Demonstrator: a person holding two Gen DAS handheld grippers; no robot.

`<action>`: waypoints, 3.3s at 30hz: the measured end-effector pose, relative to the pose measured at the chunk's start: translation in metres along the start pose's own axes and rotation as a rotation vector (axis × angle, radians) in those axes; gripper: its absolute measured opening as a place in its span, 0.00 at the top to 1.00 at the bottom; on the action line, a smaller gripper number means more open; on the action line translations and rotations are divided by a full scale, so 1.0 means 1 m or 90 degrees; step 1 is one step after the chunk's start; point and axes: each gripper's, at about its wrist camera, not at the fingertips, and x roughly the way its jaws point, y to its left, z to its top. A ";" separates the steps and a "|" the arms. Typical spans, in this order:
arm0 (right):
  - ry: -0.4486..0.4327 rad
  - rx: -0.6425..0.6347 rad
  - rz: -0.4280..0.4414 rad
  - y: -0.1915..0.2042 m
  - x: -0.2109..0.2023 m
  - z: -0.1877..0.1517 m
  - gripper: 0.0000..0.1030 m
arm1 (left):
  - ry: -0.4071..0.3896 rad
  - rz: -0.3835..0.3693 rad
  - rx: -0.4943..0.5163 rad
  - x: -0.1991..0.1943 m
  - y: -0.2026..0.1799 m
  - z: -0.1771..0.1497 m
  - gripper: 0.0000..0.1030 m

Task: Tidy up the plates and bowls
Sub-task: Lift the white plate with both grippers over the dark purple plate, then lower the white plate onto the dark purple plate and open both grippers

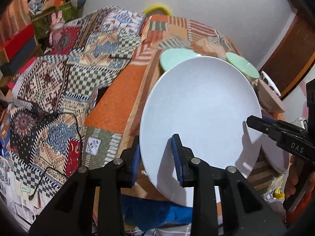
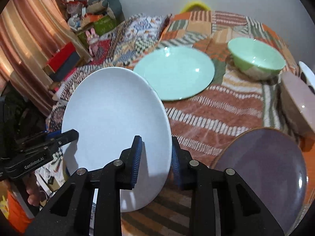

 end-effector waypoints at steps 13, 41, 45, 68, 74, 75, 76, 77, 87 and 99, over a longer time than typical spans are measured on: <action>-0.098 0.047 -0.033 -0.045 -0.076 -0.007 0.74 | -0.052 -0.040 0.085 -0.029 -0.084 0.018 0.71; -0.105 0.187 -0.089 -0.157 -0.121 -0.075 0.74 | 0.066 -0.059 0.241 0.048 -0.218 -0.003 0.69; -0.107 0.181 -0.097 -0.158 -0.122 -0.076 0.74 | 0.071 -0.026 0.279 0.060 -0.230 -0.011 0.69; -0.066 0.189 -0.087 -0.166 -0.106 -0.083 0.77 | 0.009 -0.062 0.318 0.038 -0.261 -0.010 0.91; -0.112 0.150 -0.150 -0.161 -0.126 -0.076 0.77 | 0.008 -0.052 0.291 0.036 -0.248 -0.006 0.75; -0.112 0.146 -0.154 -0.161 -0.127 -0.074 0.77 | 0.005 -0.053 0.287 0.034 -0.246 -0.005 0.73; -0.113 0.143 -0.162 -0.162 -0.129 -0.073 0.77 | 0.001 -0.052 0.282 0.032 -0.244 -0.004 0.70; -0.115 0.141 -0.167 -0.162 -0.130 -0.072 0.76 | -0.004 -0.051 0.278 0.030 -0.242 -0.003 0.66; -0.140 0.108 -0.154 -0.142 -0.137 -0.055 0.59 | -0.048 -0.023 0.220 0.008 -0.205 0.018 0.49; -0.180 0.022 -0.091 -0.100 -0.127 0.004 0.52 | -0.098 0.049 0.103 -0.010 -0.116 0.059 0.35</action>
